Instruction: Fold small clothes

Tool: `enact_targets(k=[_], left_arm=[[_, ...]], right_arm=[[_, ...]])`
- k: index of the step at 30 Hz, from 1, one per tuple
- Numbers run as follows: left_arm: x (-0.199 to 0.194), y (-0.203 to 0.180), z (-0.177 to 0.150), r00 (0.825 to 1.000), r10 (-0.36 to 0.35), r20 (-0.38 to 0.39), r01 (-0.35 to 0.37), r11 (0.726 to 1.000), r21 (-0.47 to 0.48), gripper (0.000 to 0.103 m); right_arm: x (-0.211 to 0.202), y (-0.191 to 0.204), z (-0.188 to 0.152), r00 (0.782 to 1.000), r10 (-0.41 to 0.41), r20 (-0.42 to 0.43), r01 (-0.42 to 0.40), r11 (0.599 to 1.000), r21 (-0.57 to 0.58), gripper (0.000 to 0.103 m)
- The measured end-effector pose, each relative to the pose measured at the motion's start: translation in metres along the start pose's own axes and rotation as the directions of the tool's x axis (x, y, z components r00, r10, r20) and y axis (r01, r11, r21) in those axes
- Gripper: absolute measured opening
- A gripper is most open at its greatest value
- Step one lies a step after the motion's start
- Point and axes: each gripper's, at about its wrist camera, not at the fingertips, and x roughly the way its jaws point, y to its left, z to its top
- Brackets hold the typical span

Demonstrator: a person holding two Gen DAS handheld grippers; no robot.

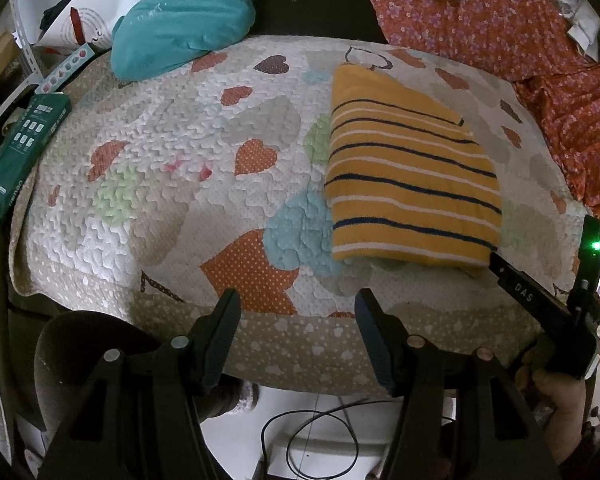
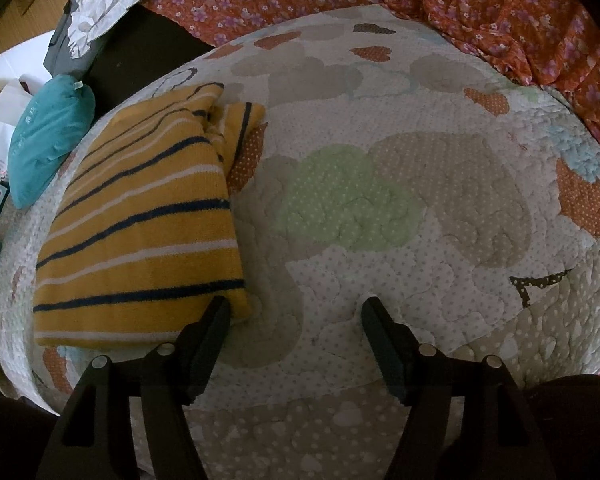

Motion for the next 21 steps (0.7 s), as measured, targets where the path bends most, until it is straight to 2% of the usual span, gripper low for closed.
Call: enact_targets(k=[21], left_arm=[[0.0026, 0.0035, -0.0014, 1.0, -0.004, -0.011, 0.004, 1.0, -0.002, 0.059]], right_arm=[[0.0019, -0.0014, 0.0011, 1.0, 0.002, -0.003, -0.002, 1.0, -0.005, 0.077]])
